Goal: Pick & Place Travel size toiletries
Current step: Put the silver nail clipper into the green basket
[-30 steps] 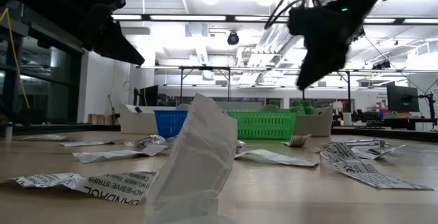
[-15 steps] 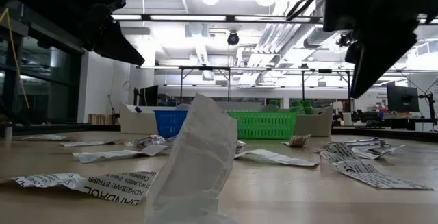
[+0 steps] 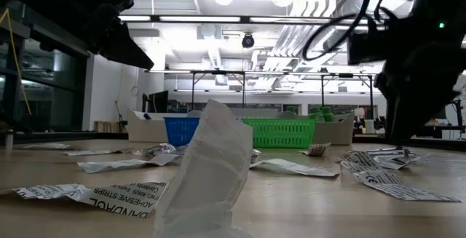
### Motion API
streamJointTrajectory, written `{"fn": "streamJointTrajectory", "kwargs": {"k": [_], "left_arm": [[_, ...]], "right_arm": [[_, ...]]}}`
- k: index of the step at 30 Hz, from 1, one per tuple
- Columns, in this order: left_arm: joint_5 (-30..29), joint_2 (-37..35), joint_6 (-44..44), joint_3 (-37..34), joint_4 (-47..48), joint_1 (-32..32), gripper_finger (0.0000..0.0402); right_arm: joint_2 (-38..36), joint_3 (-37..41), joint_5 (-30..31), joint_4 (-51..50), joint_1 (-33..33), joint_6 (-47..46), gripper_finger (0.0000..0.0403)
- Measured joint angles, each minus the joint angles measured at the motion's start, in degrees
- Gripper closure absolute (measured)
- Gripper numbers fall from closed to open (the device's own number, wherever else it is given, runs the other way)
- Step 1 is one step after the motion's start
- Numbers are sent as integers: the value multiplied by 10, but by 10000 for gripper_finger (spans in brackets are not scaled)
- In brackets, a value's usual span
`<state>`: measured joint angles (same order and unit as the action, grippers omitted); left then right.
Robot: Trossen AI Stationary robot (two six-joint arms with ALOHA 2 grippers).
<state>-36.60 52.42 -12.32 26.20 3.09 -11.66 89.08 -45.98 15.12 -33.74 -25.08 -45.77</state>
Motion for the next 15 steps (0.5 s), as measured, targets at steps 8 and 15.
{"fn": "streamJointTrajectory", "kwargs": {"k": [8,15], "left_arm": [[0,0,0,0,0,0,240],[0,0,0,0,0,0,240]], "right_arm": [[14,0,14,-5,13,-21,280],[14,0,14,-11,16,-21,280]]}}
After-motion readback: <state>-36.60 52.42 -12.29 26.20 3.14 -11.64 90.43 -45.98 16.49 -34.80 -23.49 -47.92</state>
